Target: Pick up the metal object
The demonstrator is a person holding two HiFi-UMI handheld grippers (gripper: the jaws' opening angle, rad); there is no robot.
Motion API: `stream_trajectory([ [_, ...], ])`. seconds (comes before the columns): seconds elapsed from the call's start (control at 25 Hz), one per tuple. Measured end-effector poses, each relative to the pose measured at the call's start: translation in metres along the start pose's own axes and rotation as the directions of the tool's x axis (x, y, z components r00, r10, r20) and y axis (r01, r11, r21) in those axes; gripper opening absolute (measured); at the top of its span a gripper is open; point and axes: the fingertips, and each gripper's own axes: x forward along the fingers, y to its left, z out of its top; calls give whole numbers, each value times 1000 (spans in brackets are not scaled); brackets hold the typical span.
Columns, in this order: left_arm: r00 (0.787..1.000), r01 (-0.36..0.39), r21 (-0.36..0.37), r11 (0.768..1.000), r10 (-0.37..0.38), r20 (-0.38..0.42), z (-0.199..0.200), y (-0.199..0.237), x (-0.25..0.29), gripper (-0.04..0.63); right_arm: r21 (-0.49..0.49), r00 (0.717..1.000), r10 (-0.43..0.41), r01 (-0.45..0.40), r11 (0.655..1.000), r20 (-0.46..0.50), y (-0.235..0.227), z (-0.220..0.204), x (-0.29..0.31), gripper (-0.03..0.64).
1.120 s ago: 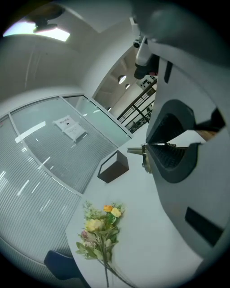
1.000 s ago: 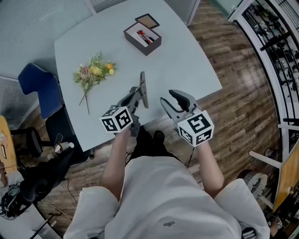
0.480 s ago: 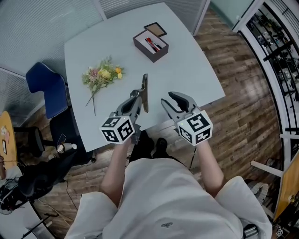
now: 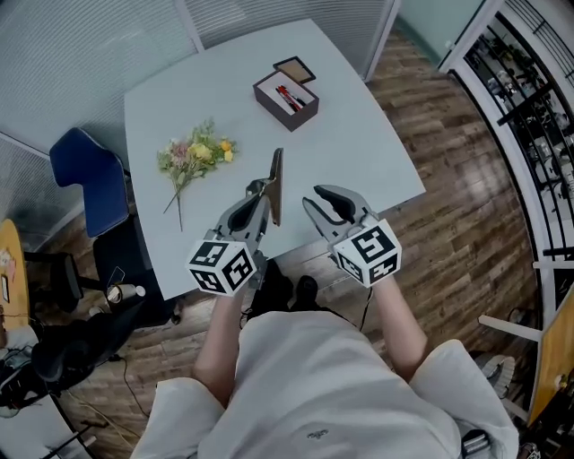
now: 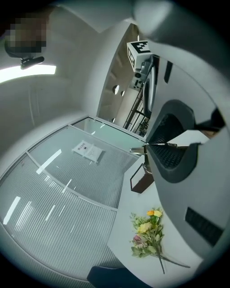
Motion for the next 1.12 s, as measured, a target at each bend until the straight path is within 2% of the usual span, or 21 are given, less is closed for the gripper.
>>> stream_trajectory([
  [0.64, 997, 22, 105, 994, -31, 77, 21, -33, -18, 23, -18, 998, -23, 24, 1000, 59, 15, 18, -18, 55],
  [1.12, 994, 24, 119, 993, -35, 99, 27, -42, -26, 23, -14, 995, -41, 43, 999, 87, 16, 27, -25, 18],
])
